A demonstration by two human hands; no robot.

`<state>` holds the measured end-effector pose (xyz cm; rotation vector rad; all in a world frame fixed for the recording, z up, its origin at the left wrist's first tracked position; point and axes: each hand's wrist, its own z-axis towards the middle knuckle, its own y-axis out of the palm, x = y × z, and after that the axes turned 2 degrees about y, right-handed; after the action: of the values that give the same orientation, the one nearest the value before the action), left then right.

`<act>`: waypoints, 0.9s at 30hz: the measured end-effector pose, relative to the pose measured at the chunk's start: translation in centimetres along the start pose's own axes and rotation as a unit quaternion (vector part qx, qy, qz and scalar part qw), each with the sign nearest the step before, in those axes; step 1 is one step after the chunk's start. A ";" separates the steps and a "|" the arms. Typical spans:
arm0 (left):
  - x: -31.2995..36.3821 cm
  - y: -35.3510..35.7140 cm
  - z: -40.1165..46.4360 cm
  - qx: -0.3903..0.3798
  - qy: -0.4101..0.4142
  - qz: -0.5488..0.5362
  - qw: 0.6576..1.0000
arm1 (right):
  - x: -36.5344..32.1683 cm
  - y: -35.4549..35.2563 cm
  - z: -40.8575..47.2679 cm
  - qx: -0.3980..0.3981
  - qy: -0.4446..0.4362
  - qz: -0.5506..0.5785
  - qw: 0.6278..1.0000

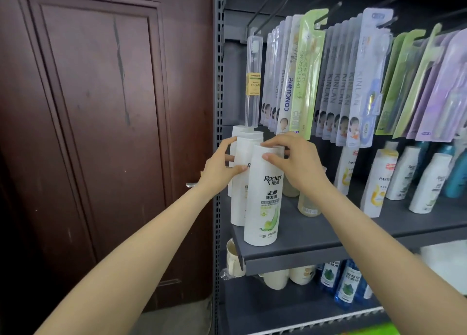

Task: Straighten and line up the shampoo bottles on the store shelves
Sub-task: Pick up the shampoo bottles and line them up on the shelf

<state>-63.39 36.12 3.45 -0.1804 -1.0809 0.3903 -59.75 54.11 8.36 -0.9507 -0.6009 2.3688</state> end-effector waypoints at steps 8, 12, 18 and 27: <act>1.3 0.5 -0.3 -0.023 0.023 0.026 0.999 | -0.1 0.0 -0.1 0.005 0.002 0.001 1.000; 1.3 0.7 -0.2 -0.041 0.035 0.041 0.998 | -0.1 0.0 -0.1 0.001 0.010 -0.008 1.000; 1.4 0.7 -0.1 -0.041 0.035 0.047 0.997 | -0.1 0.1 -0.2 0.002 0.012 -0.004 1.000; 1.9 0.6 -0.1 -0.025 0.039 0.071 0.996 | -0.1 0.1 -0.4 0.001 0.000 -0.013 1.000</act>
<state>-62.62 37.46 4.78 -0.3161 -1.0044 0.4789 -59.45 54.06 8.08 -0.9373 -0.6065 2.3467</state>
